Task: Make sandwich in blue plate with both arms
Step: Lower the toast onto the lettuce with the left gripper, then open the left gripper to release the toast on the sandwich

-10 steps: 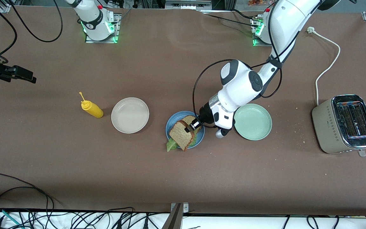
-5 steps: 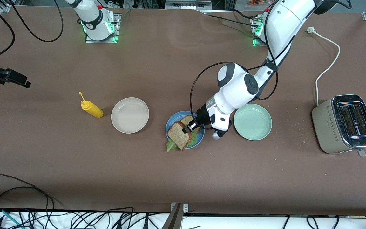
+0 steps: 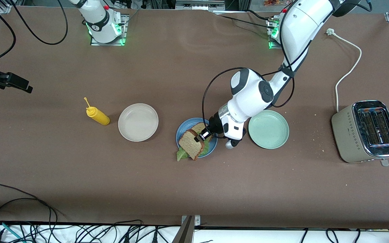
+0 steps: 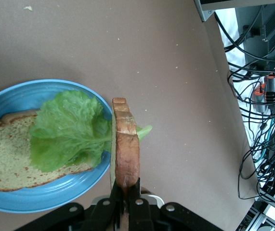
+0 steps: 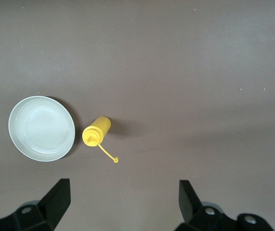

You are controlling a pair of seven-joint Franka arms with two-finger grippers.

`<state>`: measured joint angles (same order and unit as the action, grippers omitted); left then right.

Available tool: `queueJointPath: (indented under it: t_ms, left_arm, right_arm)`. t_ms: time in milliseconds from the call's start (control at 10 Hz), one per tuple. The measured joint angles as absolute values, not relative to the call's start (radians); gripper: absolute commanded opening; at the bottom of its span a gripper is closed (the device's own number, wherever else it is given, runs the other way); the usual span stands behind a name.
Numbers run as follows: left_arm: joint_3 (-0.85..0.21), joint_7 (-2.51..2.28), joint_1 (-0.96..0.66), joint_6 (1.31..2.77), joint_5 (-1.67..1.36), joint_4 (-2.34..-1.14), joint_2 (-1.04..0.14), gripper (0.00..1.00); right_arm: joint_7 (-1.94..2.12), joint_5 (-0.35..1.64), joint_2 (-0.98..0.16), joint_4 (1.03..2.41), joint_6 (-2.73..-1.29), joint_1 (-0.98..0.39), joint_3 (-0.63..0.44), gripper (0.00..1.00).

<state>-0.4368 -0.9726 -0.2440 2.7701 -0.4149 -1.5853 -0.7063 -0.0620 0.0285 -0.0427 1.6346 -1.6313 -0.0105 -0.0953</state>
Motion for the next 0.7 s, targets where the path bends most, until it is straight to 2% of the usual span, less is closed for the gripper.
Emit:
queueJointPath:
  t_ms: [400, 500, 700]
  left_arm:
    - [-0.422, -0.970, -0.247, 2.770, -0.404, -1.591, -0.724, 0.35]
    - [-0.415, -0.970, -0.249, 2.769, -0.389, -1.593, -0.726, 0.57]
    - [-0.399, -0.968, -0.249, 2.769, -0.296, -1.606, -0.731, 0.86]
  right_arm:
    - [-0.061, 0.029, -0.043, 1.634, -1.631, -0.019, -0.090, 1.00]
    - [-0.061, 0.029, -0.043, 1.634, -1.631, -0.019, -0.090, 1.00]
    - [-0.061, 0.029, -0.043, 1.634, -1.630, -0.019, -0.090, 1.00]
